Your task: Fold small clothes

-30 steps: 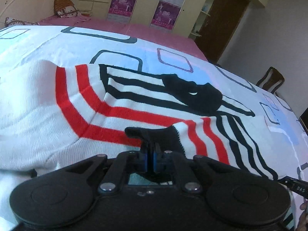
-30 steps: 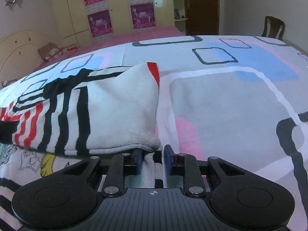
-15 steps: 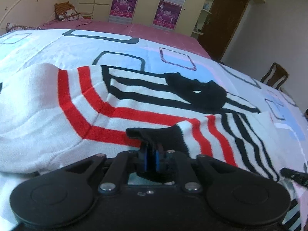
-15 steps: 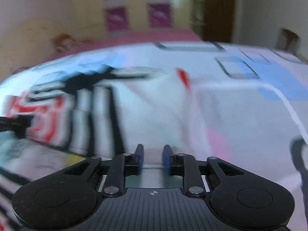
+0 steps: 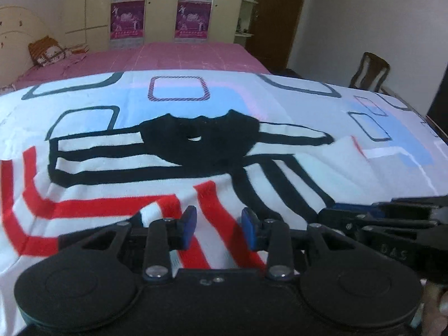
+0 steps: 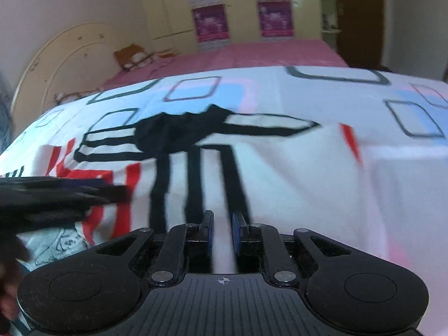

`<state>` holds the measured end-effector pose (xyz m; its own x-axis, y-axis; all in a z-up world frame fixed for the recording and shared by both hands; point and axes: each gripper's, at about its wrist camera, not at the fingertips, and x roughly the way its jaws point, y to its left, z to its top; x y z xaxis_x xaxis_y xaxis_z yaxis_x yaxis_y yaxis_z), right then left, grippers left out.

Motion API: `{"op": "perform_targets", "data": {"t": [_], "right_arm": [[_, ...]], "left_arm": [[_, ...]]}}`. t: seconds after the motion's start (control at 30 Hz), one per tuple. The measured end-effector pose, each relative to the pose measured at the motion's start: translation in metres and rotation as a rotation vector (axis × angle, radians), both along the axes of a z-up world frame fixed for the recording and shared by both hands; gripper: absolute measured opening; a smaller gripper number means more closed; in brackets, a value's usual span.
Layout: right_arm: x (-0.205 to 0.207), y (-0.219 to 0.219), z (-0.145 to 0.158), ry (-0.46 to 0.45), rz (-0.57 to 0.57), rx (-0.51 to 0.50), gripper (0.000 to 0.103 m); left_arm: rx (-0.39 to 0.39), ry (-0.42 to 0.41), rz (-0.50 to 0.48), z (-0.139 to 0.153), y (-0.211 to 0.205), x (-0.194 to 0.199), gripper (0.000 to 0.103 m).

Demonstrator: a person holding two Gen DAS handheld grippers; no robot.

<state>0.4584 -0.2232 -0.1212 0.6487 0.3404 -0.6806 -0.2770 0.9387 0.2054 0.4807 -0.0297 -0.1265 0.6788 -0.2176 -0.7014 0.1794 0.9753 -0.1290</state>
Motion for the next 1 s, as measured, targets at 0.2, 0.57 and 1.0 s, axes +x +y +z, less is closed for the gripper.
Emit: {"op": "perform_targets", "data": {"t": [0.2,0.57,1.0], "right_arm": [[0.076,-0.071,-0.008,-0.006,-0.226,-0.079,0.013],[0.086,-0.094,-0.005,0.020,-0.190,-0.101,0.013],[-0.050,-0.071,0.005,-0.071,-0.160,-0.098,0.013]], "left_arm": [[0.056,-0.027,0.058,-0.009,0.045,-0.002,0.030],[0.024,-0.089,0.074,0.013,0.034,-0.015,0.038],[0.048,-0.006,0.089,-0.008,0.030,-0.047,0.039]]}}
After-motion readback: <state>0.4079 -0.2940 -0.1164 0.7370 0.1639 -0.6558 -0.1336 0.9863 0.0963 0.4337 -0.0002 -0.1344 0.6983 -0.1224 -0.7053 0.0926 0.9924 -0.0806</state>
